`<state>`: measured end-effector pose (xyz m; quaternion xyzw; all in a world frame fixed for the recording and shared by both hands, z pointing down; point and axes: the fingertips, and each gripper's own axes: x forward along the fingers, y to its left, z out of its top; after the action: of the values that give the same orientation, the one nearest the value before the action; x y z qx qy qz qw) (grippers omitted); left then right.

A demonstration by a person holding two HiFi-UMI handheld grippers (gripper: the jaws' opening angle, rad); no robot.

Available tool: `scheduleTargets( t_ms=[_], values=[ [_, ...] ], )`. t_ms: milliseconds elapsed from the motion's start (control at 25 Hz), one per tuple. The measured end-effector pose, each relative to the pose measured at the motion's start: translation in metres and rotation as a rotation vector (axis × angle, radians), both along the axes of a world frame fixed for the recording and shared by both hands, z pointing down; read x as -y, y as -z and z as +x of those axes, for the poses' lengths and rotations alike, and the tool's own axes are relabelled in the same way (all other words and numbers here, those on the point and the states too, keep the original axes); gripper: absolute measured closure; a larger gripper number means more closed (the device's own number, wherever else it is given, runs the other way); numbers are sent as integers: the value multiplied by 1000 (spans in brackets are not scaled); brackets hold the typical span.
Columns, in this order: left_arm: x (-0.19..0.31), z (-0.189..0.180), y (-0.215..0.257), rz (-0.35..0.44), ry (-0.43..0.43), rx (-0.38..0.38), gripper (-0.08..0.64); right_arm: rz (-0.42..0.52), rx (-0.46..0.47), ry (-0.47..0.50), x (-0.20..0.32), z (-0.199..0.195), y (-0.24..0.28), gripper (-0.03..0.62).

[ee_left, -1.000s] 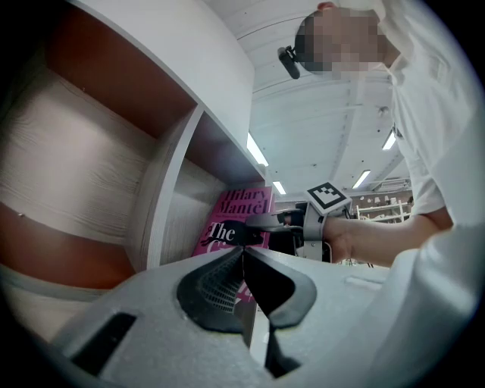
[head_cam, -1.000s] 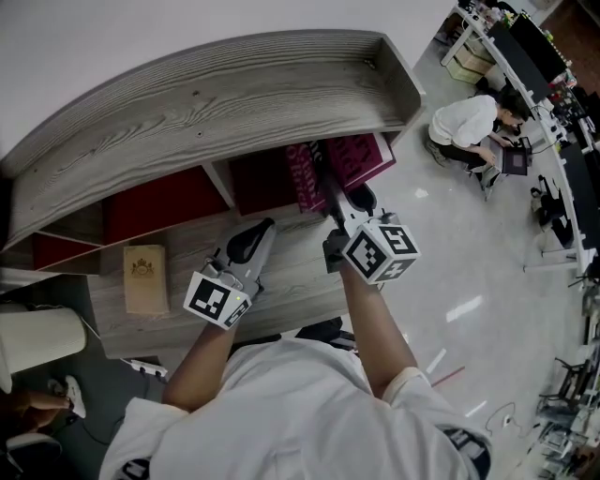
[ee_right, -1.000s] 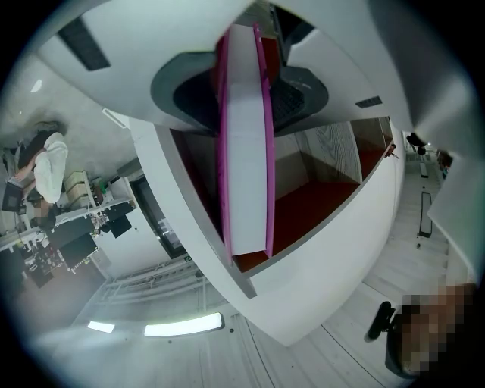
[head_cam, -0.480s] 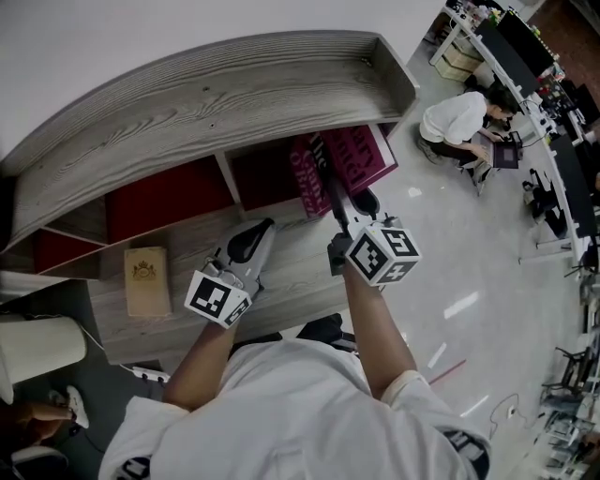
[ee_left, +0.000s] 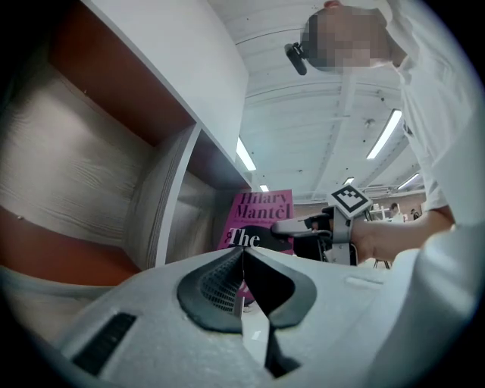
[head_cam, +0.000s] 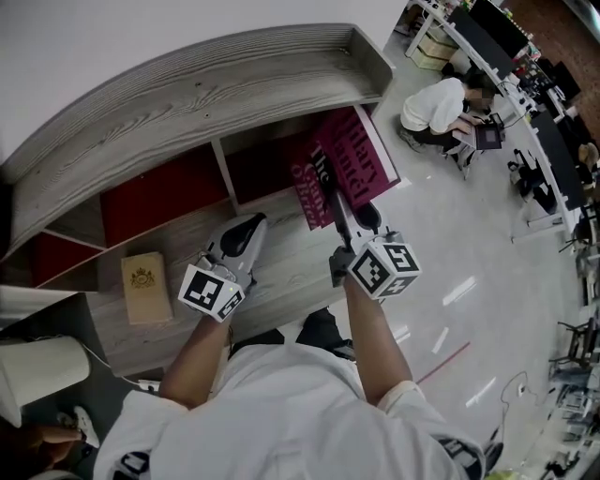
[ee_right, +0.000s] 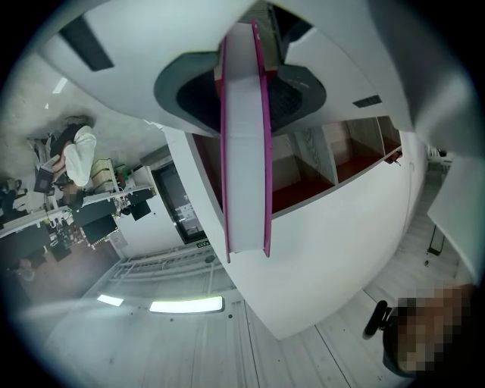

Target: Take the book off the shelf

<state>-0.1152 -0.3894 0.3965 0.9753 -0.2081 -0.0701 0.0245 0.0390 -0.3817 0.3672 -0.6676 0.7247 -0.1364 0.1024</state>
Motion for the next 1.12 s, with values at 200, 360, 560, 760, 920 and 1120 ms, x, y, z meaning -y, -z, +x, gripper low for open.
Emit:
scheduleTargets(
  t_ms=[200,360,560,760,920,1120],
  values=[
    [-12,4,6,18,1,7,543,19,-3,-7,-26,5,2,442],
    [-28,11,11,41,7,22,543,33,0,13,-47,13,6,442],
    [-51,18,14,26,58,25,543,60,0,51,-76,29,8,443],
    [-80,22,14,40,107,47,543,62,-64,71,-109,41,1,443],
    [-110,26,11,46,136,58,543,89,-133,83,-140,50,1,443],
    [-150,29,13,51,174,62,543,99,-194,107,-179,54,-4,443]
  ],
)
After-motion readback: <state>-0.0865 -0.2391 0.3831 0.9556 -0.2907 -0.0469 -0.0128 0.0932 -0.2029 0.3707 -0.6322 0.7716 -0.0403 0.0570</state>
